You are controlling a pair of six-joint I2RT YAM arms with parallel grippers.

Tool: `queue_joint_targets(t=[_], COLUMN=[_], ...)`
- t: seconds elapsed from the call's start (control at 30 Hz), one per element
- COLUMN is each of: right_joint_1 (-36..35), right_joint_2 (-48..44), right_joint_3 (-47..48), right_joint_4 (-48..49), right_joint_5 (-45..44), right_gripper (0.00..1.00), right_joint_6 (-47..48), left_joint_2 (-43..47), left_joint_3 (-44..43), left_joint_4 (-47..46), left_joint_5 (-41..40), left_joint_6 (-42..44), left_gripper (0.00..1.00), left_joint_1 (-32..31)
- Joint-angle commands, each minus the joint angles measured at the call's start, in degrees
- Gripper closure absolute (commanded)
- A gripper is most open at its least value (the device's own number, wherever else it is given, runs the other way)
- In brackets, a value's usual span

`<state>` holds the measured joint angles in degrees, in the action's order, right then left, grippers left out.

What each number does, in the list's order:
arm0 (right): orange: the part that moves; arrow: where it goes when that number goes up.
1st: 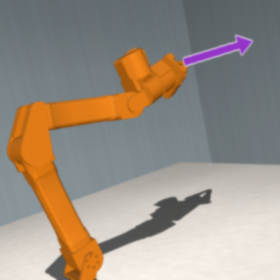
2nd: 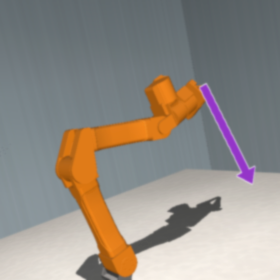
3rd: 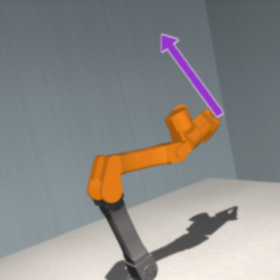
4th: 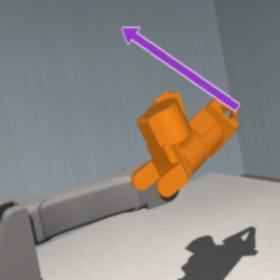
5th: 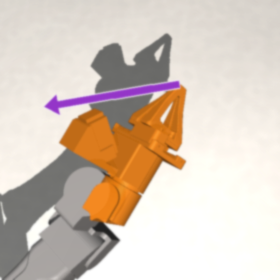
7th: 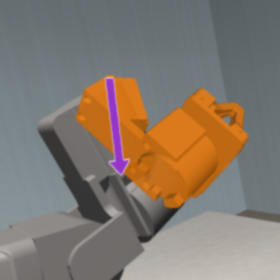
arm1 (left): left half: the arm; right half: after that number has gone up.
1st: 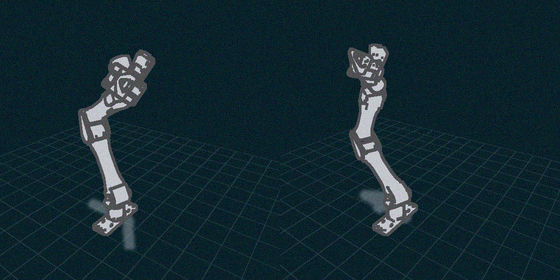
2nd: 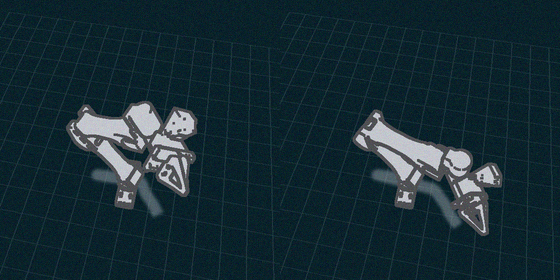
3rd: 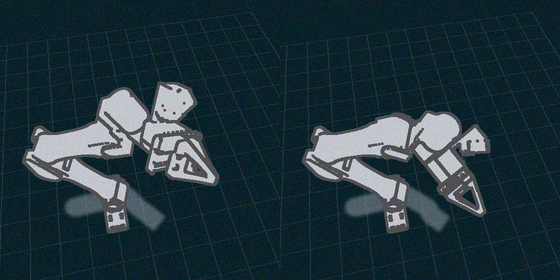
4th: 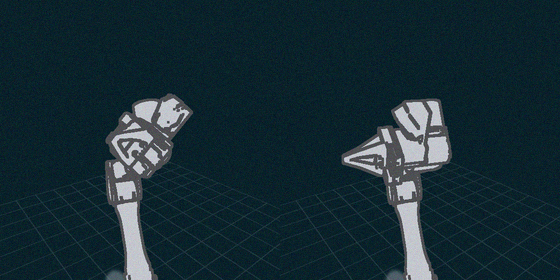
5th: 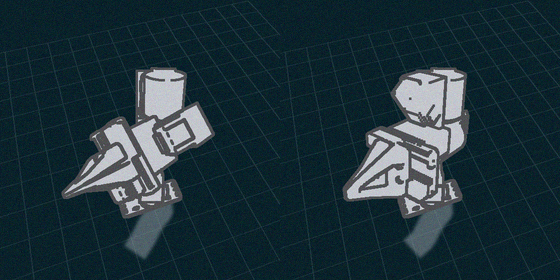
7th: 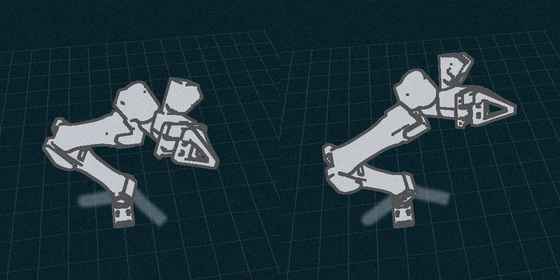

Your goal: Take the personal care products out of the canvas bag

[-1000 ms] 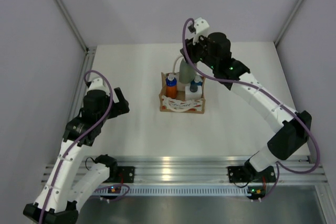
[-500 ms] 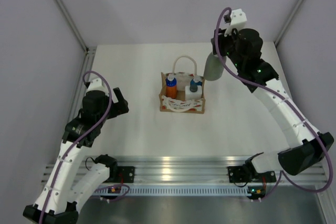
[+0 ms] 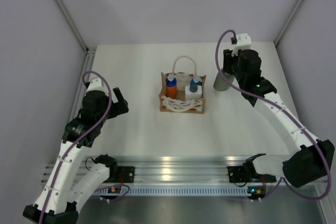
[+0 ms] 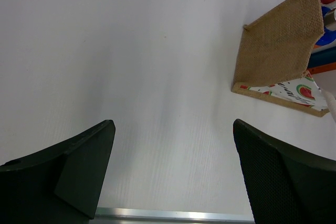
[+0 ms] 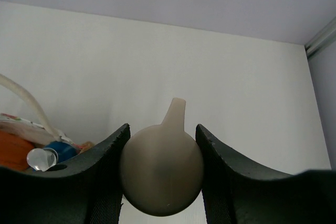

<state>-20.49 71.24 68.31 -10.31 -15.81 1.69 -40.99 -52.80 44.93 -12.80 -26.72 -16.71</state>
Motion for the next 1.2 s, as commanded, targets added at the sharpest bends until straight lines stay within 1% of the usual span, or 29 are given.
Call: queue_joint_targets(t=[0.0,0.13,0.27,0.5,0.53,0.6,0.63,0.73,0.8,0.97,1.03,1.07,1.13,1.17], right_joint_1=[1.1,1.2,1.2,1.2,1.3,1.2,1.2,1.3,1.3,1.3,1.2,1.1,0.5,-0.2], right_joint_2=[-5.1,-6.0,-7.1,-7.7,-7.9,-8.3,-8.4,-8.7,-8.9,-10.0,-10.4,-10.8,-10.3,-9.4], right_joint_3=[-3.0,-11.4,-16.6,-22.8,-23.1,-23.7,-23.8,-23.5,-23.1,-21.7,-20.1,-18.5,-16.4,-13.7], right_joint_4=[18.1,24.5,28.5,29.3,29.3,28.9,28.7,27.7,27.0,24.6,22.4,21.5,19.1,15.6], right_joint_5=[-1.2,-0.9,-1.6,-3.3,-3.7,-3.9,-3.9,-4.0,-3.7,-1.4,2.9,6.9,10.8,12.3], right_gripper=[1.0,1.0,1.0,0.99,0.83,0.68,0.52,0.34,0.28,0.23,0.23,0.23,0.24,0.25], right_joint_6=[-0.7,-0.9,-1.3,-1.3,-1.3,-1.3,-1.3,-1.3,-1.3,-3.6,-4.9,-5.6,-6.8,-7.3], left_joint_2=[0.6,0.7,0.4,0.4,0.3,0.3,0.2,0.3,0.3,0.3,0.4,0.4,0.4,0.4], left_joint_3=[0.4,0.4,0.4,0.4,0.4,0.4,0.4,0.4,0.4,0.4,0.4,0.4,0.4,0.4], left_joint_4=[-0.7,-0.7,-0.7,-0.7,-0.7,-0.7,-0.7,-0.7,-0.7,-0.6,-0.7,-0.6,-0.7,-0.7], left_joint_5=[-0.6,-0.8,-0.8,-0.7,-0.7,-0.7,-0.6,-0.6,-0.6,-0.6,-0.6,-0.6,-0.5,-0.4], left_joint_6=[-0.1,-0.1,-0.1,-0.1,-0.2,-0.2,-0.2,-0.3,-0.2,-0.2,-0.2,-0.3,-0.2,-0.2], left_gripper=[0.02,0.02,0.02,0.02,0.02,0.02,0.02,0.02,0.02,0.02,0.02,0.02,0.02,0.02], left_joint_1=[-0.2,-0.2,-0.2,-0.2,-0.2,-0.2,-0.2,-0.2,-0.2,-0.2,-0.2,-0.2,-0.2,-0.2])
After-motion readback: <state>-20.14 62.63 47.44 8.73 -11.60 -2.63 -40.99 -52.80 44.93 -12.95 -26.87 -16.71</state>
